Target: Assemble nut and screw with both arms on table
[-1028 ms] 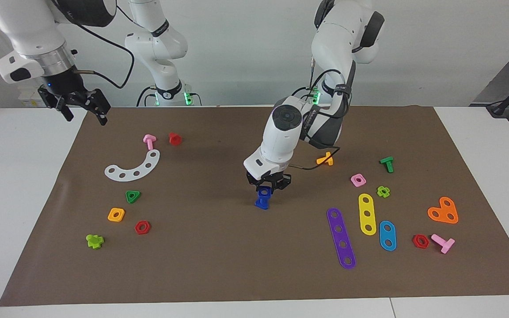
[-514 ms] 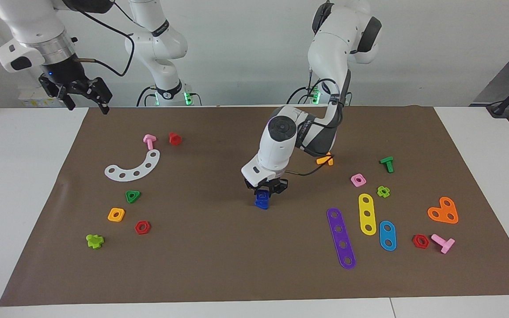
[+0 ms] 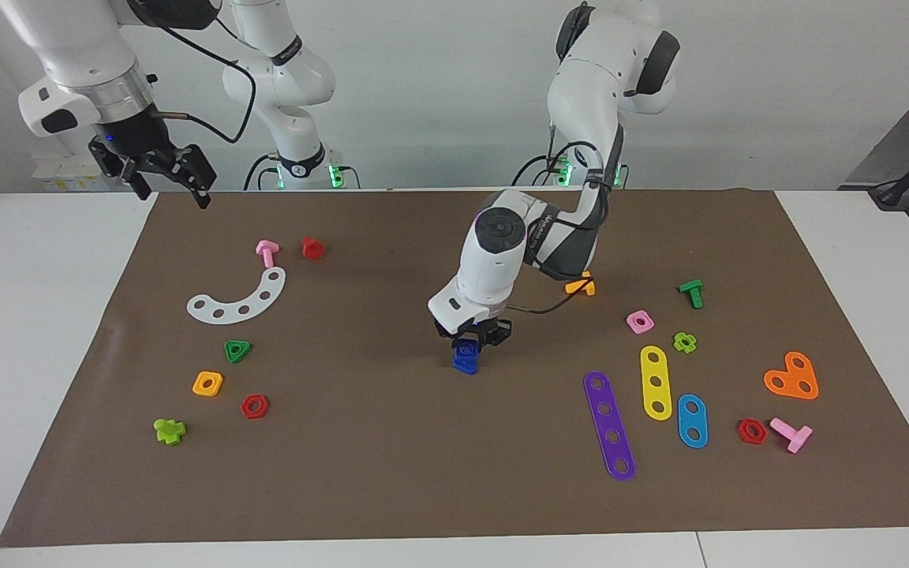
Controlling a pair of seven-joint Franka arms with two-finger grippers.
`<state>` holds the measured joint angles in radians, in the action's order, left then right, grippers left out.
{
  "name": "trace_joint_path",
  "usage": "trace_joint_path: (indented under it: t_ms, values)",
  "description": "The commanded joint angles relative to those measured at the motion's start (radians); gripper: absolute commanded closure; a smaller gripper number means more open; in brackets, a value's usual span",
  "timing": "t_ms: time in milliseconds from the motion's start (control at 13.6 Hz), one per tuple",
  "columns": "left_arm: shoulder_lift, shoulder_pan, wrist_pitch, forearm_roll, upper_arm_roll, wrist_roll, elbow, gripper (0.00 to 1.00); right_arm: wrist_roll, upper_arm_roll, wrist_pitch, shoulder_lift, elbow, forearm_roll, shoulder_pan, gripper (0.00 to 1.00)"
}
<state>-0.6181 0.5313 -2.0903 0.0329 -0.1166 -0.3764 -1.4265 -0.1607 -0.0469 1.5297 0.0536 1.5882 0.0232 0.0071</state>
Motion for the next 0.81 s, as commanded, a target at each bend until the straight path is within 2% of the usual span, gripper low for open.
trace_joint_path:
  t_ms: [0, 147, 367, 588, 734]
  values:
    - [-0.026, 0.012, -0.007, 0.007, 0.014, -0.012, 0.011, 0.83, -0.014, 0.004, 0.041, 0.009, 0.026, -0.015, -0.007, 0.00]
    - [-0.038, 0.009, 0.004, 0.009, 0.014, -0.015, 0.047, 0.83, -0.016, 0.004, 0.044, 0.009, 0.027, -0.015, -0.007, 0.00]
    - [-0.040, 0.007, 0.000, 0.006, 0.014, -0.015, 0.044, 0.82, -0.016, 0.004, 0.043, 0.009, 0.027, -0.015, -0.007, 0.00]
    - [-0.037, 0.006, -0.013, 0.001, 0.014, -0.013, 0.034, 0.72, -0.016, 0.004, 0.043, 0.009, 0.027, -0.015, -0.007, 0.00]
    - [-0.037, 0.004, -0.013, -0.001, 0.014, -0.013, 0.028, 0.69, -0.016, 0.004, 0.043, 0.009, 0.027, -0.017, -0.007, 0.00]
